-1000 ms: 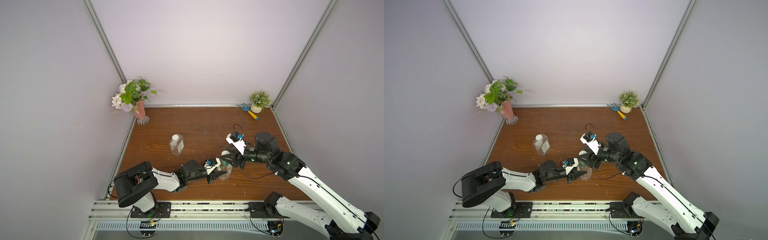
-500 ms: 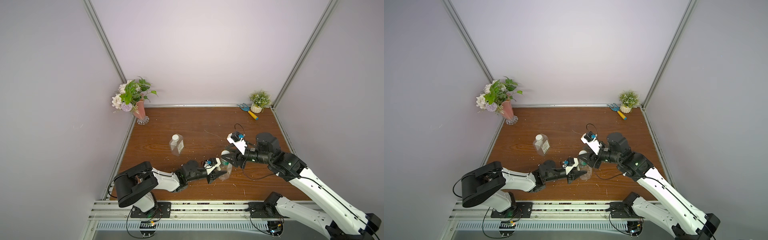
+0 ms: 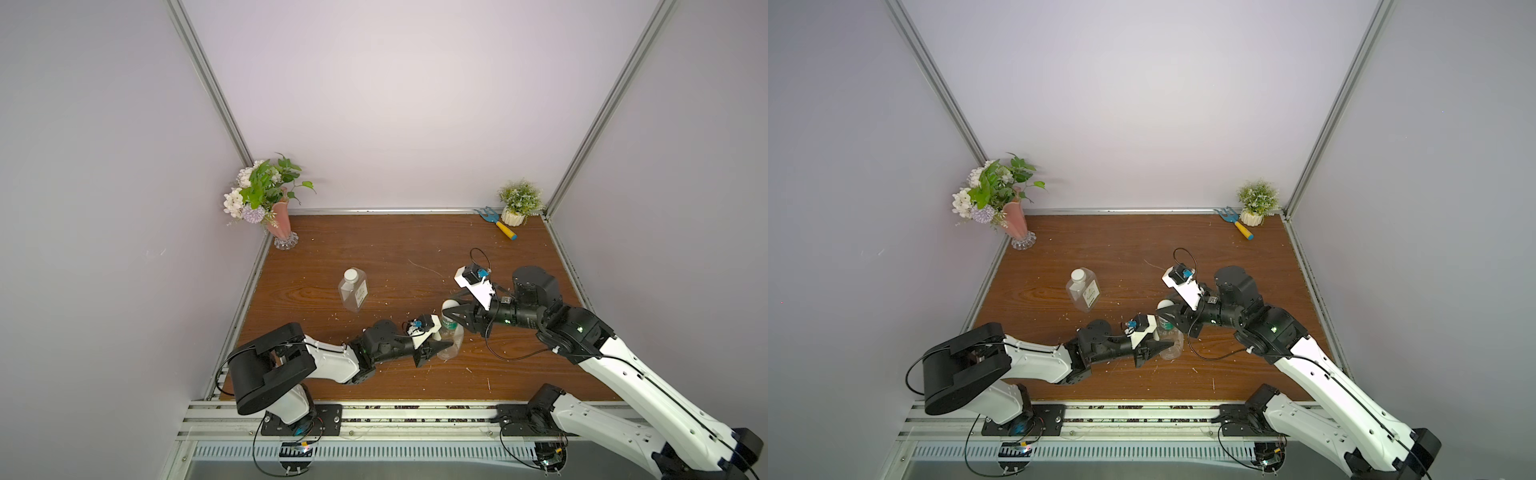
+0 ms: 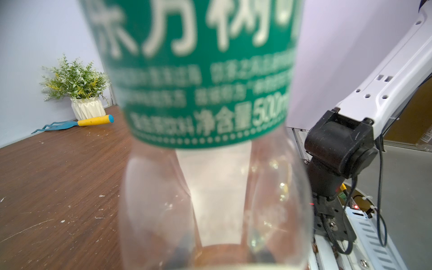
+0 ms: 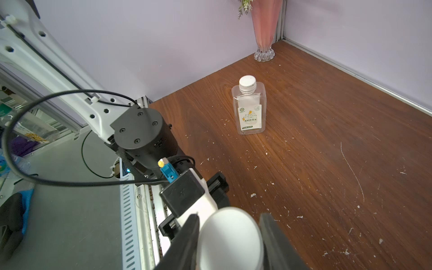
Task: Screw on the bottle caps
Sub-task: Screw the bottle cap onto the plastic bottle.
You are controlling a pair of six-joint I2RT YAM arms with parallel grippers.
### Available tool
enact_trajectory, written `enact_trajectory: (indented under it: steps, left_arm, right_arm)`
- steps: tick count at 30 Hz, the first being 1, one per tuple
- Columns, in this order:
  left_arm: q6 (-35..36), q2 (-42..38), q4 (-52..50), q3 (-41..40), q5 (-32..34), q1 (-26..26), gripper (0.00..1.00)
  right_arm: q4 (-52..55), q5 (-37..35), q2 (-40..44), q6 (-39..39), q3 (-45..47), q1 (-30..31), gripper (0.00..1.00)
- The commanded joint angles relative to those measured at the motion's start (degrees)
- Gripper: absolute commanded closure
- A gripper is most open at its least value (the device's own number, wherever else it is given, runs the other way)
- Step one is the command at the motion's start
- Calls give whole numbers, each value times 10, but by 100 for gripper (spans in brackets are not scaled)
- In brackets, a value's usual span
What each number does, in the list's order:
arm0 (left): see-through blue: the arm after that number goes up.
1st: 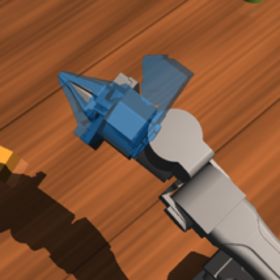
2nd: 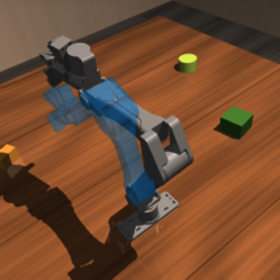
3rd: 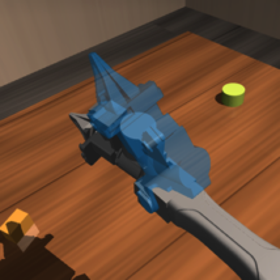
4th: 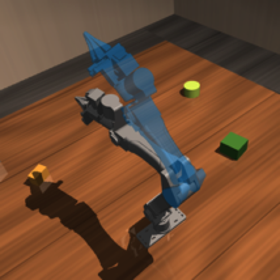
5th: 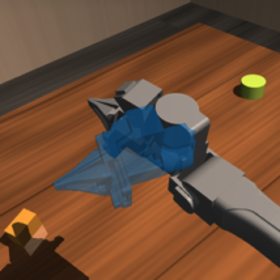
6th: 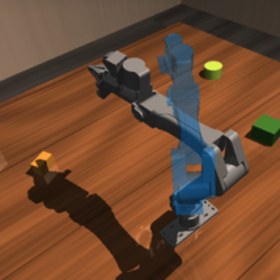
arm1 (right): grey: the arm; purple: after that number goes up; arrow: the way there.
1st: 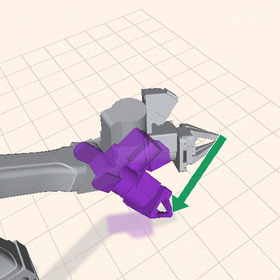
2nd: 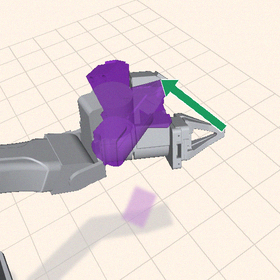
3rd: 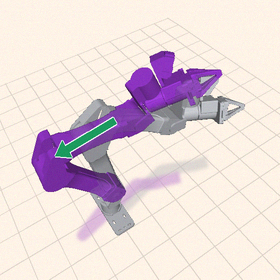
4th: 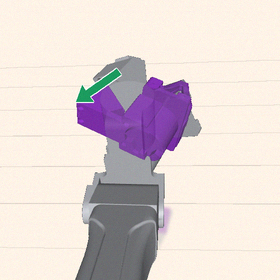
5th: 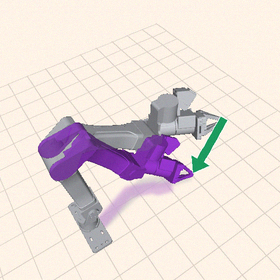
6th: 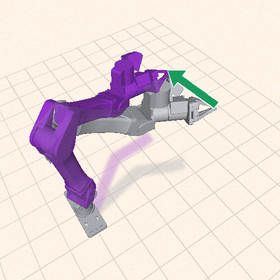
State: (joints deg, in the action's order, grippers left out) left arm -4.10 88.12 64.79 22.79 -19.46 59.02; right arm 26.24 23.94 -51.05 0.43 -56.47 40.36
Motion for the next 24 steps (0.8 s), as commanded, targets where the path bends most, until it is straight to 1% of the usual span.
enact_trajectory:
  steps: [1, 11, 15, 18, 24]
  left_arm:
    - [5, -15, 9, 14, 19, -6, 95]
    - [9, -41, 9, 4, 80, -6, 96]
    - [12, -53, 9, 3, 109, -6, 96]
    - [12, -60, 9, 4, 134, -5, 95]
    - [13, -62, 9, 11, 185, -5, 95]
  right_arm:
    - [-21, -9, 9, -15, 12, -4, 61]
    - [-35, -30, 16, -33, 38, -2, 63]
    - [-57, -46, 24, -53, 53, -1, 68]
    - [-69, -54, 26, -67, 65, 2, 68]
    - [-96, -125, 24, -107, 88, 22, 69]
